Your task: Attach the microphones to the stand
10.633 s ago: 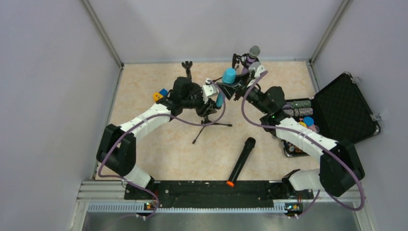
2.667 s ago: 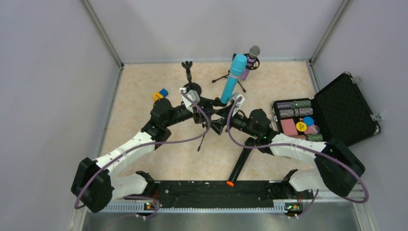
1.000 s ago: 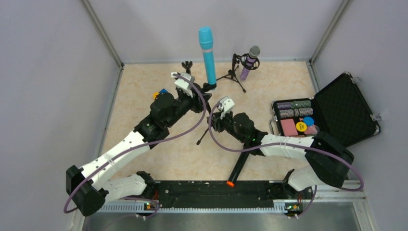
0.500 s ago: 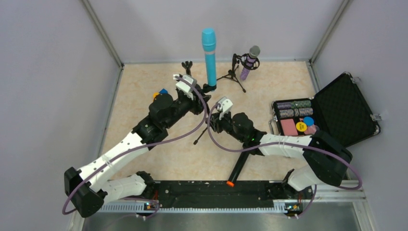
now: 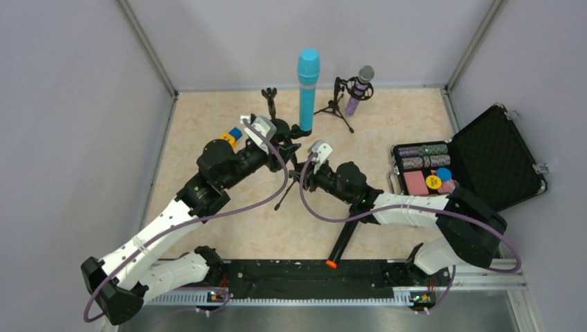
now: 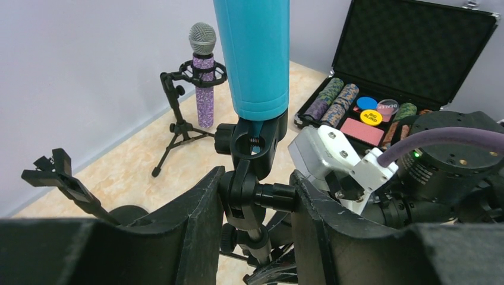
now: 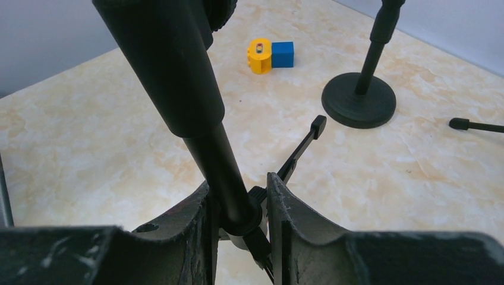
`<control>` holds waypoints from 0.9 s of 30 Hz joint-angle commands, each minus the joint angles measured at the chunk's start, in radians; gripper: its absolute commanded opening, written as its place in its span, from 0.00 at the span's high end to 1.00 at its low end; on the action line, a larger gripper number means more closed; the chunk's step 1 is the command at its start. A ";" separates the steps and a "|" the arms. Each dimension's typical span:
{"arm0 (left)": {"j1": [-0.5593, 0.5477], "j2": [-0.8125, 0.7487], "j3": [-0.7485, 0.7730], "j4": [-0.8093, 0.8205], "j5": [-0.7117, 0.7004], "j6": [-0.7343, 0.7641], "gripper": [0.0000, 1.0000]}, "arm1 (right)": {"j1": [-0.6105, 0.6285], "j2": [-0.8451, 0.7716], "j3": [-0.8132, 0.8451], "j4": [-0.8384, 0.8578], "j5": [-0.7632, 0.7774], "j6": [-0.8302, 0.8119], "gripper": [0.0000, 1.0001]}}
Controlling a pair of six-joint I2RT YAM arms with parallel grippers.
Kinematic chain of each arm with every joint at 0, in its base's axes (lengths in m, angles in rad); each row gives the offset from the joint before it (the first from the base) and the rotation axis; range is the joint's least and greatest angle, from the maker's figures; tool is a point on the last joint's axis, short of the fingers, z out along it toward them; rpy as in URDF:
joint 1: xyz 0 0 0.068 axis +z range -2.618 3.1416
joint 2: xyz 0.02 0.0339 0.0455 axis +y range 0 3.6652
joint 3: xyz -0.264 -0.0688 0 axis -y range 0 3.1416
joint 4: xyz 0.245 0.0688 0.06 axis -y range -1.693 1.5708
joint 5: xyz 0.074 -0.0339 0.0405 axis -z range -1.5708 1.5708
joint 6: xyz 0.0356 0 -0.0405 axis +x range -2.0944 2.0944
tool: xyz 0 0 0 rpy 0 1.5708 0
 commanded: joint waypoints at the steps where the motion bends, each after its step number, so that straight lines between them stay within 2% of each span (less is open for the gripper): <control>1: 0.002 -0.109 0.114 0.237 0.113 -0.004 1.00 | -0.008 0.047 -0.022 -0.145 0.016 0.004 1.00; 5: 0.002 -0.122 0.134 0.211 0.112 -0.011 1.00 | -0.008 0.053 -0.022 -0.157 0.020 0.002 1.00; 12: 0.002 -0.118 0.170 0.143 -0.003 0.014 1.00 | -0.008 0.056 -0.023 -0.169 0.094 0.025 1.00; 27: 0.001 -0.117 0.267 0.149 -0.145 0.003 1.00 | -0.007 0.125 -0.036 -0.193 0.217 0.035 1.00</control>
